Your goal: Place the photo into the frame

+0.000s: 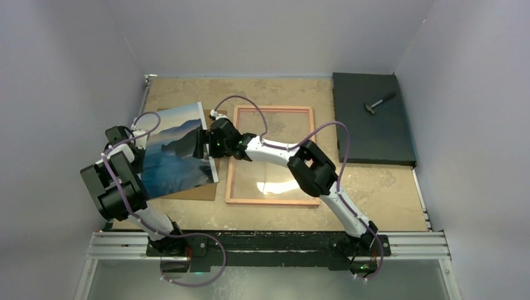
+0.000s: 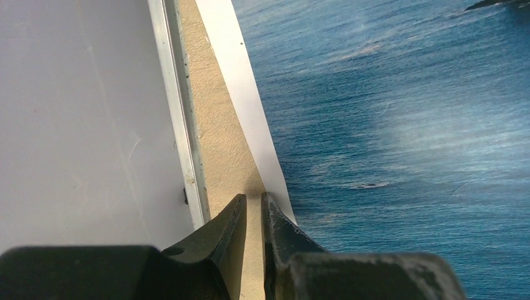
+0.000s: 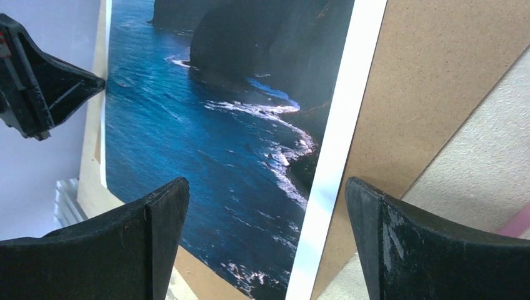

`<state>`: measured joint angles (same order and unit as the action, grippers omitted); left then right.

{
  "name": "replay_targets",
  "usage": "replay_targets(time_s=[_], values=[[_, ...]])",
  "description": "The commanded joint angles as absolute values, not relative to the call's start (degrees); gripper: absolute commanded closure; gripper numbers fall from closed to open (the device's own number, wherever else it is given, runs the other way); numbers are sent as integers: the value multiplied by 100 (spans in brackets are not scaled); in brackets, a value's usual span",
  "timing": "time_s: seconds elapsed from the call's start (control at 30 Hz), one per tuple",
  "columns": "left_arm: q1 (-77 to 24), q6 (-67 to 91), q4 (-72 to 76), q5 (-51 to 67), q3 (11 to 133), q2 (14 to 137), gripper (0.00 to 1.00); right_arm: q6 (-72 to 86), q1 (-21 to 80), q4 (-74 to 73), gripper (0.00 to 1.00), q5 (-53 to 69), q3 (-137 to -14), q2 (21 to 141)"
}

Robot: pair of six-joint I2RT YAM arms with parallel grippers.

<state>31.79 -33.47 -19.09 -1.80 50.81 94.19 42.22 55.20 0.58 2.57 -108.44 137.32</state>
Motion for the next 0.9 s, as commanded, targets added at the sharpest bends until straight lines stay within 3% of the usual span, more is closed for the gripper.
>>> replay_targets(time_s=[0.0, 0.5, 0.87], values=[[3097, -3169, -2213, 221, 4736, 9573, 87, 4650, 5512, 104, 4, 653, -10666, 13775], [3005, -3230, -2077, 339, 4530, 9685, 91, 5842, 5269, 1857, 5, 2330, -10085, 13551], [3003, -3303, -2135, 493, 4500, 9603, 92, 6225, 5287, 2432, 5, 2444, -10027, 13662]])
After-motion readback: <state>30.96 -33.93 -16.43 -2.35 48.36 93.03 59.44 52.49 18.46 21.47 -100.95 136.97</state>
